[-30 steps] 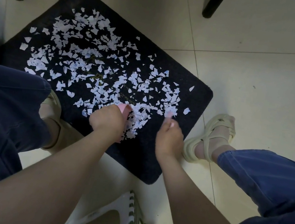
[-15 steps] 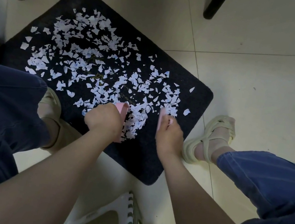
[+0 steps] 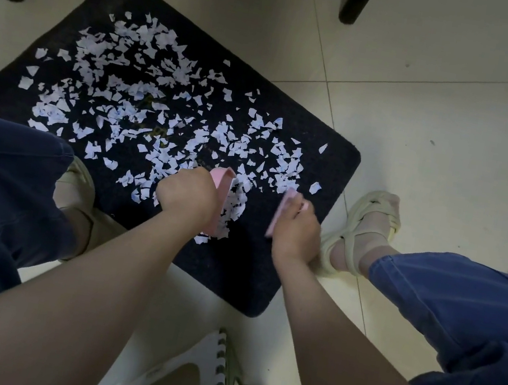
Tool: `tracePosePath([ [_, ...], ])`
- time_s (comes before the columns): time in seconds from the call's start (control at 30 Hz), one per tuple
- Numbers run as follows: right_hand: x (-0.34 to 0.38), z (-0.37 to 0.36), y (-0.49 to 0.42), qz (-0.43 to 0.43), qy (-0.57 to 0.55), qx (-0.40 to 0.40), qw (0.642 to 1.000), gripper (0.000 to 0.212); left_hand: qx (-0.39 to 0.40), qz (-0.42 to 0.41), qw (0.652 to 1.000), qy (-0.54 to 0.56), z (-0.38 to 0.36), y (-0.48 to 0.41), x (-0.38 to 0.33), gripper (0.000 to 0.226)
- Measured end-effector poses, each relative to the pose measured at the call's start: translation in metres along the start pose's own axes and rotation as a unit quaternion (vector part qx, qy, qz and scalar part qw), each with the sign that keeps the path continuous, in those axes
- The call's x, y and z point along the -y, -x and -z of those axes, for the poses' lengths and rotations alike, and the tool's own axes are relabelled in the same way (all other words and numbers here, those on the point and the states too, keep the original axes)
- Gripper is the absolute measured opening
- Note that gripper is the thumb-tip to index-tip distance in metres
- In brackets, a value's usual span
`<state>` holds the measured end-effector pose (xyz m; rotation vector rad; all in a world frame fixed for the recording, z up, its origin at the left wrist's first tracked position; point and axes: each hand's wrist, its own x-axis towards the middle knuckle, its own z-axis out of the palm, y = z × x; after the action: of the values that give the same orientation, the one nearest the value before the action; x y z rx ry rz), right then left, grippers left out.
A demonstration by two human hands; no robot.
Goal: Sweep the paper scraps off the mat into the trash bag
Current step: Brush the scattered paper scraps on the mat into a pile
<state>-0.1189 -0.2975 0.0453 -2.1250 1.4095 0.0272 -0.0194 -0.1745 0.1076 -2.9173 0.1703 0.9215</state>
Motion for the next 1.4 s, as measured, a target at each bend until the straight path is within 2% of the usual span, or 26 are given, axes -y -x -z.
tracePosePath([
  [0.07, -0.008, 0.007, -0.01, -0.066, 0.029, -0.064, 0.995, 0.05, 0.003, 0.005, 1.0, -0.001, -0.004, -0.002, -0.001, 0.023],
  [0.1, -0.014, 0.009, -0.015, -0.102, 0.046, -0.06, 0.992, 0.048, 0.005, 0.007, 1.0, -0.003, -0.006, -0.002, -0.001, 0.026],
  [0.17, -0.021, 0.007, -0.022, -0.138, 0.057, 0.0, 0.989, 0.046, 0.004, 0.004, 1.0, -0.001, -0.01, -0.002, -0.001, 0.028],
  [0.2, -0.022, 0.001, -0.022, -0.122, 0.048, 0.037, 0.991, 0.048, 0.003, 0.004, 1.0, 0.003, -0.01, -0.002, 0.0, 0.029],
  [0.27, -0.02, -0.013, -0.014, -0.03, 0.033, 0.085, 0.995, 0.049, 0.001, 0.007, 1.0, 0.012, -0.01, -0.003, 0.0, 0.028],
  [0.33, -0.014, -0.023, -0.001, 0.059, 0.023, 0.095, 0.993, 0.045, -0.001, 0.009, 1.0, 0.015, -0.01, -0.004, -0.001, 0.028],
  [0.43, -0.006, -0.019, 0.008, 0.096, -0.007, 0.077, 0.992, 0.039, 0.0, 0.009, 1.0, 0.02, -0.008, -0.003, -0.001, 0.032],
  [0.57, -0.006, 0.0, -0.01, 0.01, 0.032, -0.05, 0.998, 0.037, 0.002, 0.013, 1.0, 0.028, -0.006, -0.004, -0.001, 0.034],
  [0.63, -0.014, 0.006, -0.028, -0.062, 0.061, -0.047, 0.995, 0.04, 0.005, 0.012, 1.0, 0.027, -0.006, -0.004, -0.001, 0.035],
  [0.7, -0.022, 0.006, -0.041, -0.096, 0.045, 0.009, 0.994, 0.042, 0.005, 0.011, 1.0, 0.02, -0.005, -0.003, -0.002, 0.036],
  [0.73, -0.024, 0.003, -0.041, -0.084, 0.023, 0.042, 0.995, 0.042, 0.006, 0.012, 1.0, 0.018, -0.005, -0.002, -0.002, 0.035],
  [0.8, -0.024, -0.006, -0.032, -0.004, -0.006, 0.09, 0.996, 0.038, 0.009, 0.014, 1.0, 0.017, -0.006, -0.002, -0.002, 0.034],
  [0.87, -0.02, -0.011, -0.016, 0.084, -0.005, 0.116, 0.99, 0.033, 0.01, 0.014, 1.0, 0.017, -0.006, -0.003, -0.002, 0.031],
  [0.93, -0.014, -0.01, -0.008, 0.122, -0.026, 0.131, 0.983, 0.03, 0.012, 0.012, 1.0, 0.022, -0.005, -0.003, -0.002, 0.031],
  [1.03, -0.008, -0.003, -0.009, 0.105, -0.073, 0.077, 0.989, 0.031, 0.01, 0.014, 0.999, 0.032, -0.002, -0.002, -0.003, 0.034],
  [1.1, -0.007, 0.002, -0.017, 0.066, -0.026, -0.012, 0.997, 0.035, 0.006, 0.016, 0.999, 0.027, -0.003, -0.003, -0.002, 0.035],
  [1.17, -0.009, 0.011, -0.032, -0.008, 0.018, -0.076, 0.997, 0.041, 0.008, 0.018, 1.0, 0.021, -0.005, -0.004, -0.001, 0.032],
  [1.23, -0.016, 0.014, -0.046, -0.087, 0.042, -0.044, 0.994, 0.045, 0.012, 0.021, 1.0, 0.018, -0.008, -0.007, 0.0, 0.028],
  [1.27, -0.019, 0.011, -0.049, -0.094, 0.05, -0.01, 0.994, 0.047, 0.014, 0.024, 0.999, 0.017, -0.008, -0.006, 0.0, 0.028],
  [1.33, -0.022, 0.0, -0.043, -0.032, 0.045, 0.053, 0.997, 0.046, 0.013, 0.024, 0.999, 0.019, -0.008, -0.005, 0.0, 0.028],
  [1.4, -0.017, -0.014, -0.027, 0.081, 0.037, 0.104, 0.991, 0.039, 0.01, 0.02, 1.0, 0.021, -0.007, -0.004, -0.001, 0.03],
])
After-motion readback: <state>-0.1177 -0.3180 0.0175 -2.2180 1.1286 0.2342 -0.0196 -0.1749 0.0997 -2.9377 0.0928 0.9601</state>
